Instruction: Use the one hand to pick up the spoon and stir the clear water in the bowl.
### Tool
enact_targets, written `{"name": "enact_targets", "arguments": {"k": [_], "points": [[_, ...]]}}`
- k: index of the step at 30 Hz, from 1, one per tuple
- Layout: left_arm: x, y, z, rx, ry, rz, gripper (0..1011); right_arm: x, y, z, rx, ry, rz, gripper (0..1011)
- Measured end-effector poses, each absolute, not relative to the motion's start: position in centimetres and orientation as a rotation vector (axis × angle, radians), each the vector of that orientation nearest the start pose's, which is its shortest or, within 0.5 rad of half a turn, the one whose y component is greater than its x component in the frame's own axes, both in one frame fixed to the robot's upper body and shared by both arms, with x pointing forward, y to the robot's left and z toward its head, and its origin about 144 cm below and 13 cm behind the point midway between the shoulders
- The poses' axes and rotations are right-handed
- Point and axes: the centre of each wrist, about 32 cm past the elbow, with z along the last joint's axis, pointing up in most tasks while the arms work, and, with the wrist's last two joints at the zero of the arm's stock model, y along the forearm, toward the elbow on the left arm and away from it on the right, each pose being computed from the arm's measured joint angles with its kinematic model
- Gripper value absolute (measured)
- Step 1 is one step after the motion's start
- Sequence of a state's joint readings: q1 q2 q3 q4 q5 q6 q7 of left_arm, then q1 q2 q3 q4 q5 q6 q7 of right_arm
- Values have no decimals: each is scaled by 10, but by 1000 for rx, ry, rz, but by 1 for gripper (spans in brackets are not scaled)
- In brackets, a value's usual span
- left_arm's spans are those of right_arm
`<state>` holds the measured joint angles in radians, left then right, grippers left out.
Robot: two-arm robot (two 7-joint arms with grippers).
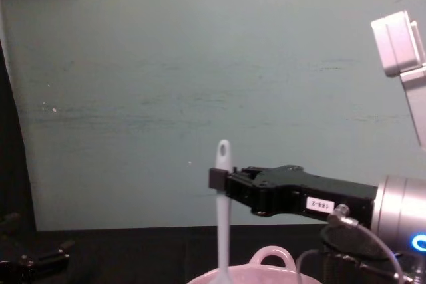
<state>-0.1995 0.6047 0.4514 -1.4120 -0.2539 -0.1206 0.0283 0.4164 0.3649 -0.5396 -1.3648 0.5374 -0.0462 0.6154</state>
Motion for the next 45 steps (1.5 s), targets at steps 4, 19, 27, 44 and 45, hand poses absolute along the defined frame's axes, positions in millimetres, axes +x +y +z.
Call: {"name": "enact_targets", "arguments": {"k": [4, 19, 27, 44, 45], "points": [[489, 310, 1140, 304, -285, 1248, 1005, 547, -213, 1190, 43, -31, -605, 113], [489, 310, 1140, 304, -285, 1248, 1005, 529, -239, 1200, -22, -110, -689, 114], [489, 310, 1140, 304, -285, 1248, 1005, 515, -233, 1199, -29, -105, -635, 113], [489, 310, 1140, 304, -285, 1248, 1005, 517, -200, 1189, 61, -22, -531, 113], [489, 310, 1140, 304, -285, 1248, 1005, 520, -198, 1189, 62, -19, -532, 113]]}}
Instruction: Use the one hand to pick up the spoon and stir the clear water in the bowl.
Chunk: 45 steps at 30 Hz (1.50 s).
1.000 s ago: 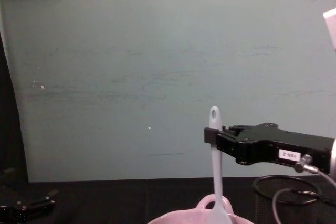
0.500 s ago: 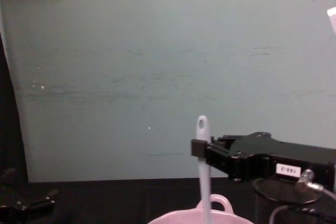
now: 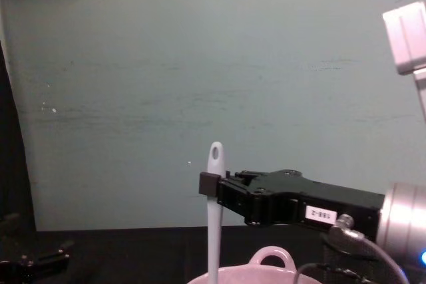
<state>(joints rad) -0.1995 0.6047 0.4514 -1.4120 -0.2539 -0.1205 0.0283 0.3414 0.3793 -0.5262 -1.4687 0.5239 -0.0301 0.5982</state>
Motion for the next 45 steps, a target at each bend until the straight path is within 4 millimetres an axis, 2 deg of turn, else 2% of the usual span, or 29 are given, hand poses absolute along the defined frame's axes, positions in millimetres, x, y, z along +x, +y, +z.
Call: {"name": "enact_targets", "arguments": {"k": [7, 15, 25, 31, 36, 45], "points": [[489, 310, 1140, 304, -285, 1248, 1005, 531, -197, 1187, 59, -15, -569, 113], [489, 310, 1140, 305, -285, 1248, 1005, 541, -218, 1189, 33, -44, -677, 113], [489, 310, 1140, 304, -285, 1248, 1005, 528, -235, 1197, -35, -115, -728, 114], [489, 310, 1140, 305, -285, 1248, 1005, 517, -232, 1198, -46, -123, -702, 114], [489, 310, 1140, 304, -285, 1248, 1005, 507, -222, 1200, -41, -126, -650, 113], [489, 310, 1140, 304, -285, 1248, 1005, 509, -200, 1197, -11, -105, -590, 114]]}}
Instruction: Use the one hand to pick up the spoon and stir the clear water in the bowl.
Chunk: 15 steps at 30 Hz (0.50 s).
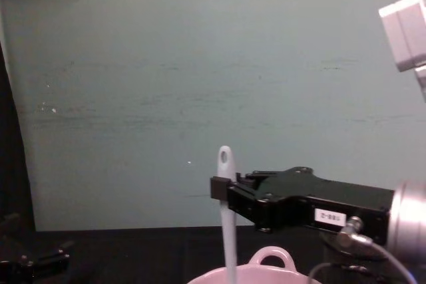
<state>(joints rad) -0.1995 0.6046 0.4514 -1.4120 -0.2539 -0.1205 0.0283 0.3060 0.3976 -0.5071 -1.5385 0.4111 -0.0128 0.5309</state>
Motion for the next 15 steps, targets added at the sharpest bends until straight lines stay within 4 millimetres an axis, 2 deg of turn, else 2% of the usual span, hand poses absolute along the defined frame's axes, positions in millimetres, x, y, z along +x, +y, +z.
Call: {"name": "enact_targets", "arguments": {"k": [7, 15], "points": [[489, 310, 1140, 304, -285, 1248, 1005, 522, -191, 1192, 20, -72, -598, 113], [489, 310, 1140, 304, -285, 1248, 1005, 537, -195, 1188, 39, -49, -654, 114]]}}
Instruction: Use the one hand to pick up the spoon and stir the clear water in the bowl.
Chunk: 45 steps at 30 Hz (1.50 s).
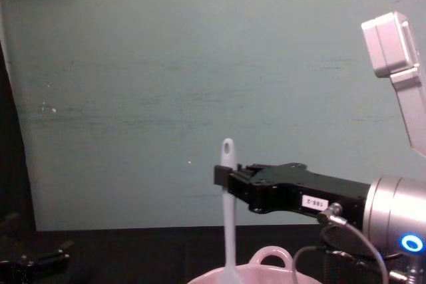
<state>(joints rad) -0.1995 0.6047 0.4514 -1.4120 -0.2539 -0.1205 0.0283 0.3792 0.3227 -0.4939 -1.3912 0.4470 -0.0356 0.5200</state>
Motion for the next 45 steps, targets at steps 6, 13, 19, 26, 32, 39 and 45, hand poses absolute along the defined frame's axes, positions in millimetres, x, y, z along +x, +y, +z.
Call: {"name": "enact_targets", "arguments": {"k": [6, 13, 19, 26, 32, 39, 45], "points": [[489, 310, 1140, 304, -285, 1248, 1005, 542, -212, 1190, 40, -58, -727, 114], [489, 310, 1140, 305, -285, 1248, 1005, 539, -228, 1192, 33, -69, -764, 114], [489, 310, 1140, 304, -285, 1248, 1005, 530, -234, 1195, 5, -87, -759, 113], [489, 310, 1140, 304, -285, 1248, 1005, 511, -227, 1198, -23, -107, -697, 114], [489, 310, 1140, 304, -285, 1248, 1005, 502, -214, 1198, -21, -107, -634, 113], [489, 310, 1140, 304, -285, 1248, 1005, 503, -199, 1196, 0, -91, -588, 114], [489, 310, 1140, 304, -285, 1248, 1005, 513, -192, 1194, 25, -65, -584, 114]]}}
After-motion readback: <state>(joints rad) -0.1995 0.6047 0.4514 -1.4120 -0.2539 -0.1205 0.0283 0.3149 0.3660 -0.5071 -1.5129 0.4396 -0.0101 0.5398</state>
